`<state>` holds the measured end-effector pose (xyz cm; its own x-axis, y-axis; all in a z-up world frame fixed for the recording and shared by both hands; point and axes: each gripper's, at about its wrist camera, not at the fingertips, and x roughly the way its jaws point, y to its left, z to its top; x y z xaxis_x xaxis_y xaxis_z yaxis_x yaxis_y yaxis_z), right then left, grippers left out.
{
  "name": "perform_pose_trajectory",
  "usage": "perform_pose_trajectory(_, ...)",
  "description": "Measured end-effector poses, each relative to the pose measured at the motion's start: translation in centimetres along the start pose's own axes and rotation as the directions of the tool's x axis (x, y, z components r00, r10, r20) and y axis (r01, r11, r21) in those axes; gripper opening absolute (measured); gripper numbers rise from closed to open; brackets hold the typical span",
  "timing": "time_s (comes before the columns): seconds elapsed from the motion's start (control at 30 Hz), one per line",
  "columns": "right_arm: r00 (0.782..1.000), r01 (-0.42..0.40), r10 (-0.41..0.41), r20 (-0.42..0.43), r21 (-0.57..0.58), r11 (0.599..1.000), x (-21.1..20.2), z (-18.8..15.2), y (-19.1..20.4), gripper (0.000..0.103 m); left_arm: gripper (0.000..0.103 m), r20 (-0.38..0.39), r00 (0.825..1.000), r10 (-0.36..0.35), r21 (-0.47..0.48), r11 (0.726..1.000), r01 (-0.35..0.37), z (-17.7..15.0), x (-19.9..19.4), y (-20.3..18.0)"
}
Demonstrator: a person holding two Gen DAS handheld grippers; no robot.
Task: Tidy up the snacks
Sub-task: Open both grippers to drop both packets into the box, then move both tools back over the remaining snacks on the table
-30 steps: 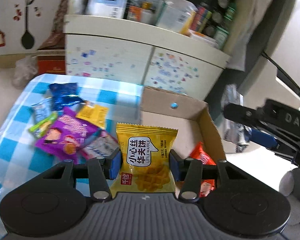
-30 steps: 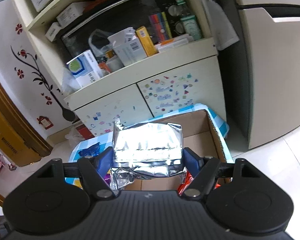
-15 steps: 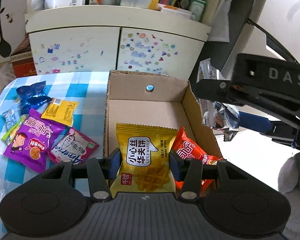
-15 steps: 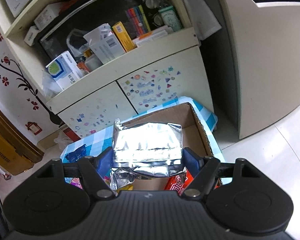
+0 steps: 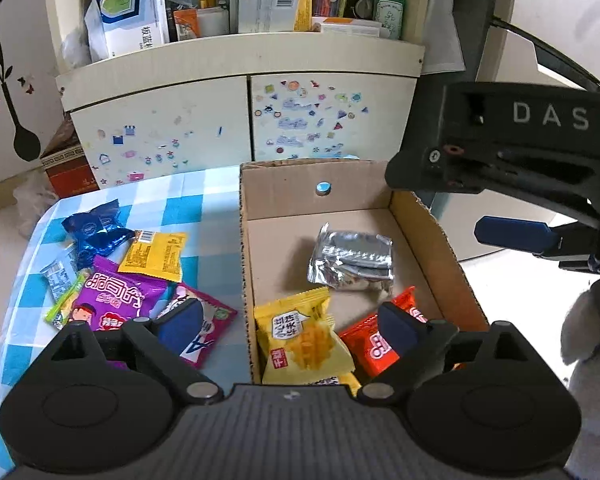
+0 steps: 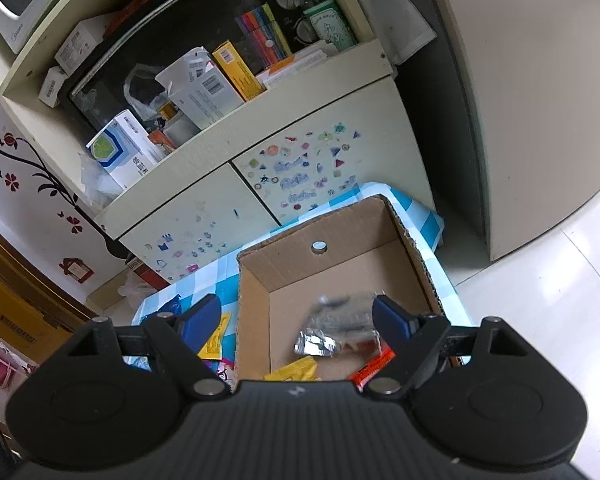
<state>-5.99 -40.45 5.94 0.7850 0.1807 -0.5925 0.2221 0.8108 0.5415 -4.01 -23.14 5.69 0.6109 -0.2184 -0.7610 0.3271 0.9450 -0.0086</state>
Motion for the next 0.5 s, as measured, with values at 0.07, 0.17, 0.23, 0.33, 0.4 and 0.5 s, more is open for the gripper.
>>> perform_pose_trajectory(0.07,1.000,-0.001,0.001,-0.005,-0.004,1.000,0.2,0.0,0.1,0.083,0.096,-0.002,1.000,0.011,0.007,1.000,-0.011,-0.1,0.0,0.3)
perform_pose_trajectory(0.17,1.000,-0.005,0.005,-0.010,-0.012,1.000,0.4,-0.1,0.3,0.083,0.096,0.003,0.999,0.032,0.021,0.999,-0.032,-0.3,-0.1,0.7)
perform_pose_trajectory(0.23,1.000,-0.007,0.007,-0.012,-0.020,1.000,0.6,-0.1,0.5,0.083,0.096,0.001,0.999,0.037,0.022,0.999,-0.037,-0.3,-0.1,1.1)
perform_pose_trajectory(0.33,1.000,-0.012,0.012,-0.014,-0.030,0.999,0.7,-0.3,0.7,0.083,0.096,-0.005,0.999,0.046,0.017,0.999,-0.046,-0.4,-0.1,1.7)
perform_pose_trajectory(0.4,1.000,-0.013,0.013,-0.019,-0.037,0.999,0.9,-0.4,0.9,0.083,0.096,-0.007,0.998,0.055,0.013,0.998,-0.055,-0.4,0.0,2.1)
perform_pose_trajectory(0.5,1.000,-0.010,0.009,-0.024,-0.050,0.999,1.3,-0.5,1.2,0.083,0.096,-0.012,0.998,0.064,0.012,0.998,-0.064,-0.4,0.0,2.6)
